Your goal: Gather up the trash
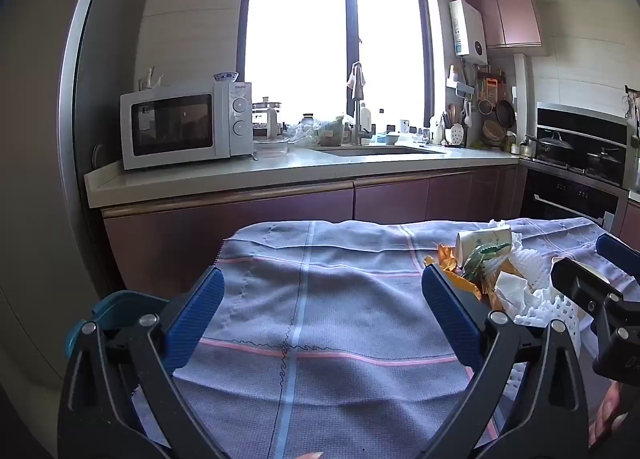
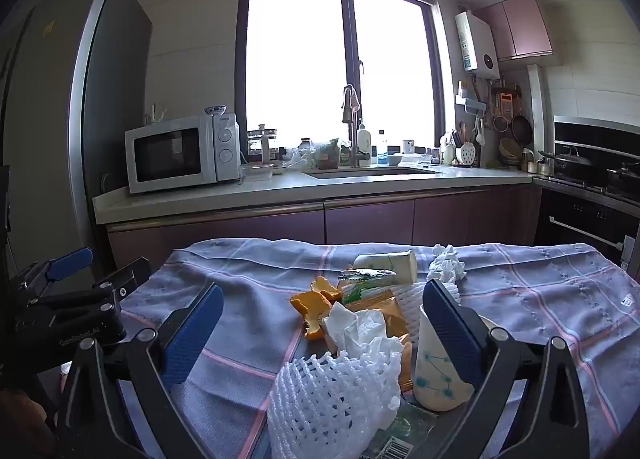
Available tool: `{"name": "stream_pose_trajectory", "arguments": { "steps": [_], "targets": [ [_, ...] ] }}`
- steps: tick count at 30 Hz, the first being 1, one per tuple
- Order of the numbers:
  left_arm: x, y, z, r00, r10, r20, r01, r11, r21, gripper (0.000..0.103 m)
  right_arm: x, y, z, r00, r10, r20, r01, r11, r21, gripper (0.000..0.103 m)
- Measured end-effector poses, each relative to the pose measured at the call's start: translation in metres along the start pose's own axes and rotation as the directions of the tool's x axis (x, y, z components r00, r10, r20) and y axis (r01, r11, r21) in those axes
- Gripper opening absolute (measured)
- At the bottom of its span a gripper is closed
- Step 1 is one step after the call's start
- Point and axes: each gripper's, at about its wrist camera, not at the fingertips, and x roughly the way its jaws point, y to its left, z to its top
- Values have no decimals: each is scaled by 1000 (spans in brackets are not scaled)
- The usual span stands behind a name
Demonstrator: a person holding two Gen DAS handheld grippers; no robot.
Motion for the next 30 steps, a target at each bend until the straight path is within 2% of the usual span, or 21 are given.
{"name": "stream_pose_trajectory", "arguments": {
  "steps": [5, 6, 30],
  "targets": [
    [-6, 7, 7, 1000, -7, 11, 8, 1000, -12, 97, -7, -5, -3, 1000, 1, 8, -1, 1000, 12, 97],
    [-6, 9, 8, 1000, -7, 10, 7, 1000, -11, 97, -4, 2, 2, 1000, -5, -5, 4, 1000, -14, 97],
    [-16, 3, 2, 999, 19, 48, -19, 1000, 10, 97, -7, 4, -2, 1000, -4, -3, 4, 1000, -13, 97]
  ]
}}
